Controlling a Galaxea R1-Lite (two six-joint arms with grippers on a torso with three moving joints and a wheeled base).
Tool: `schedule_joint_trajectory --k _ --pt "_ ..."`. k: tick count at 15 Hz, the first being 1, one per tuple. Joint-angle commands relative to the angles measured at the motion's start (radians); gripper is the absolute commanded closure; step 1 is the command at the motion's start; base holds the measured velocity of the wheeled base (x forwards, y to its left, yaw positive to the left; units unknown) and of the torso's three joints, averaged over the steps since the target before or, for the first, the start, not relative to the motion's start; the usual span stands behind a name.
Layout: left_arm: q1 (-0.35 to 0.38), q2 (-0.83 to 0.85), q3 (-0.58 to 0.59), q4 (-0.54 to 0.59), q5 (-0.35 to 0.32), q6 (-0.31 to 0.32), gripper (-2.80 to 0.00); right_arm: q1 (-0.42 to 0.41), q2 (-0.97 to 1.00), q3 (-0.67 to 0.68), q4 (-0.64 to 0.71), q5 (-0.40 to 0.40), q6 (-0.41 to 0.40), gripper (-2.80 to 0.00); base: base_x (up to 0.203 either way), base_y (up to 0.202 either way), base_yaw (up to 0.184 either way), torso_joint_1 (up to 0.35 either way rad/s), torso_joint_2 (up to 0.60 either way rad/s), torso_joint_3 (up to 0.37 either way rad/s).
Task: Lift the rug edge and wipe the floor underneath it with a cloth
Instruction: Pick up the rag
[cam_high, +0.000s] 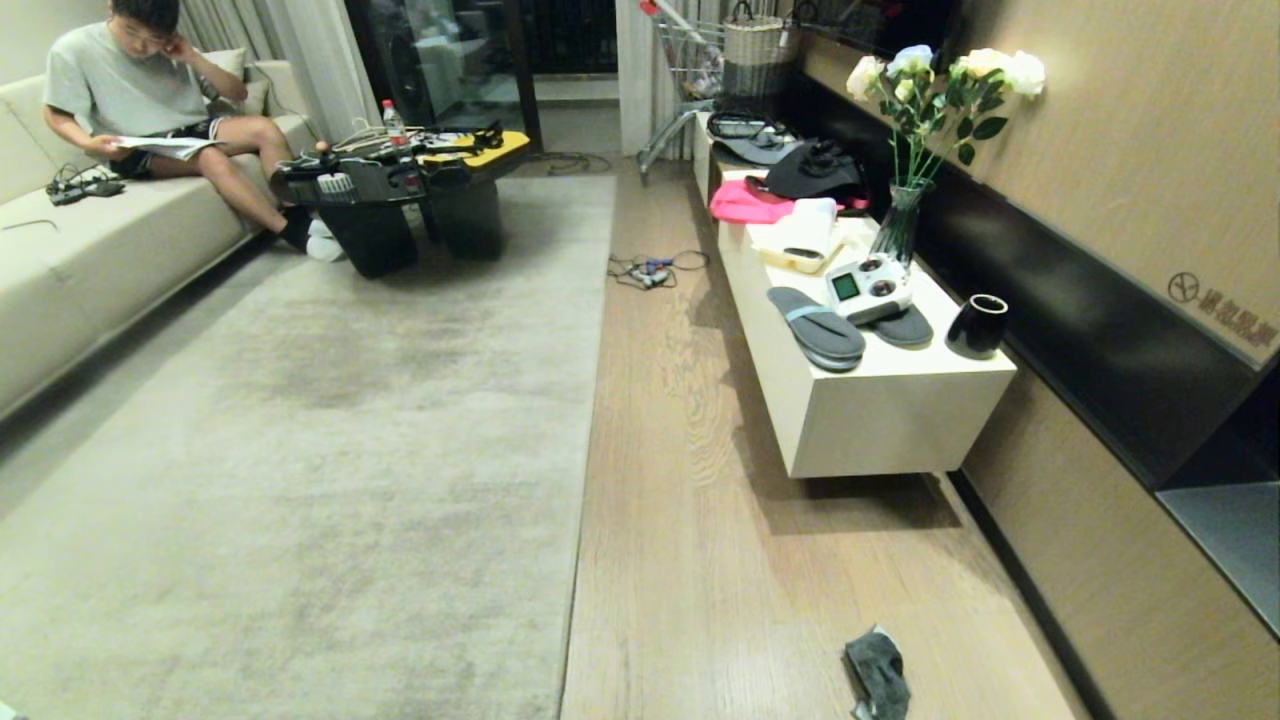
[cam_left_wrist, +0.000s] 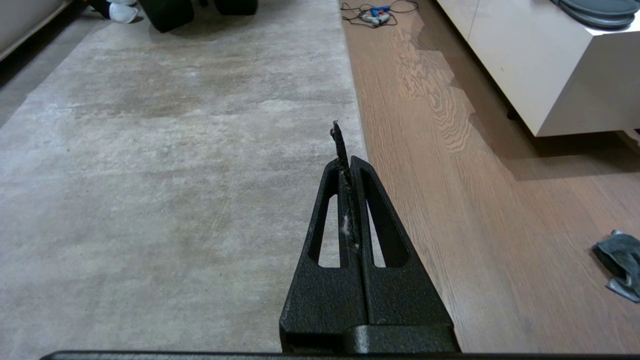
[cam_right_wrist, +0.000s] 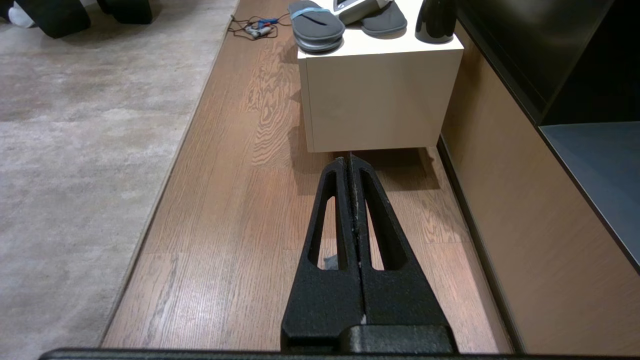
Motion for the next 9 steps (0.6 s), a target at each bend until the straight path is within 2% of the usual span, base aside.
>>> schedule_joint_trajectory --k 1,9 --pt "0.000 0.000 0.000 0.000 0.000 -0.001 0.00 0.001 0.002 0.000 0.000 0.001 0.000 0.00 0.000 0.000 0.000 0.000 0.00 0.000" --pt "0.000 0.000 0.000 0.000 0.000 -0.001 0.00 0.001 0.002 0.000 0.000 0.001 0.000 0.00 0.000 0.000 0.000 0.000 0.00 0.000"
